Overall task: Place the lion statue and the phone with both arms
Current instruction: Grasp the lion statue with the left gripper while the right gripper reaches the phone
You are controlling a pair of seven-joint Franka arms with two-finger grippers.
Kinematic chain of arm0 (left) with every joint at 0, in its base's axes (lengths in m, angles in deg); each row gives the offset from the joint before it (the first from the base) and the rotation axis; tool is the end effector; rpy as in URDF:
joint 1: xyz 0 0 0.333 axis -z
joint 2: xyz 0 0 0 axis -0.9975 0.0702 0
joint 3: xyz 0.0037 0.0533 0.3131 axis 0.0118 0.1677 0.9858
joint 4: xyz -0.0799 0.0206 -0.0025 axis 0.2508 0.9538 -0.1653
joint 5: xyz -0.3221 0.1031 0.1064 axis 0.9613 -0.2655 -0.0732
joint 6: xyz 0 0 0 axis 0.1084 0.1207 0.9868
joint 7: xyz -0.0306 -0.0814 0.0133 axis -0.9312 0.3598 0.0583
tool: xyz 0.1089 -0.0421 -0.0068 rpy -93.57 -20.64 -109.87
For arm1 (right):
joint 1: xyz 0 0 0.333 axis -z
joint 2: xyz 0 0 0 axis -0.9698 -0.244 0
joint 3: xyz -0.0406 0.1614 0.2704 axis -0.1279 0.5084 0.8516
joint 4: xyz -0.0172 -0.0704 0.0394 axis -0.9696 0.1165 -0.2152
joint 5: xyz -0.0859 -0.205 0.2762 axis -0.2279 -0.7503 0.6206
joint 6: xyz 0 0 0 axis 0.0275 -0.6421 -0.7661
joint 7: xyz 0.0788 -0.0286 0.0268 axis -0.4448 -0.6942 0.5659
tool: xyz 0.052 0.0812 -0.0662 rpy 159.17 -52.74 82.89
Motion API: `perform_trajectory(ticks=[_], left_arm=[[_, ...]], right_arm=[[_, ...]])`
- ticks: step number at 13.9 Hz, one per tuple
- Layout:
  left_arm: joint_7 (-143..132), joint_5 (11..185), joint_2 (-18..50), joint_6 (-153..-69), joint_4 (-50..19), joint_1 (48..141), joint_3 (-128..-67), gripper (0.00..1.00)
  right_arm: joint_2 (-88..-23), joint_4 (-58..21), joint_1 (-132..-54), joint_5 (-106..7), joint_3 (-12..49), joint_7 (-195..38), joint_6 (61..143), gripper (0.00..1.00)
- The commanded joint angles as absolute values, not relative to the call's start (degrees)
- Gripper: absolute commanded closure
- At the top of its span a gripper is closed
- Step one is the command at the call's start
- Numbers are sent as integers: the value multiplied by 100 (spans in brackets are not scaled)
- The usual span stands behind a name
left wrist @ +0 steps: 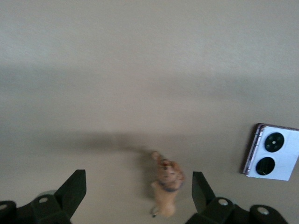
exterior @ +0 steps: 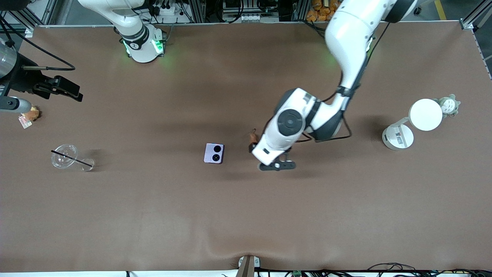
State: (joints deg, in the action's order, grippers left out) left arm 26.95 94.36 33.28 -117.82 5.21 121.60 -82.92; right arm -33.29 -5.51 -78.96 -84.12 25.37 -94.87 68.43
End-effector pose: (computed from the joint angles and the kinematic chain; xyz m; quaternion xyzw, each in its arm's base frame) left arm 0.5505 -0.4413 0.2852 0.9974 0.0327 -0.0257 0.0581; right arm 0.5068 0.0423 0.6236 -0.9969 0.0608 0.0490 0.0132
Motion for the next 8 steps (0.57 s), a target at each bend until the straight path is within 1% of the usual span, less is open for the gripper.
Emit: perform_trajectory(ticks=[1,3,4,5,6,7,8], left_arm=[[2979,9399,3602,-11933,775,12823,-7701,0],[2970,9365,3777,-11968,793,13044,-7602,0],[2953,9277,3883,-12029,793,13097,-7601,2],[2962,9111,3918,-12056,776,13132,-7610,9],[2970,9031,3936,-12056,749,13133,-7619,11],[2997,9022,4023,-12056,749,13150,-7619,16],[2997,9004,4094,-12073,749,13237,-7601,26]], right_arm=[[-3354,-576,-8115,-8417,2520,-9942,6928,0],[-3381,-576,-8220,-8435,2520,-10093,7007,0],[-3425,-576,-8273,-8443,2520,-10198,7016,0],[-3443,-567,-8352,-8461,2520,-10320,7042,0],[-3460,-576,-8431,-8461,2520,-10470,7095,0],[-3504,-576,-8536,-8470,2520,-10654,7130,0],[-3539,-576,-8624,-8478,2520,-10830,7165,0]])
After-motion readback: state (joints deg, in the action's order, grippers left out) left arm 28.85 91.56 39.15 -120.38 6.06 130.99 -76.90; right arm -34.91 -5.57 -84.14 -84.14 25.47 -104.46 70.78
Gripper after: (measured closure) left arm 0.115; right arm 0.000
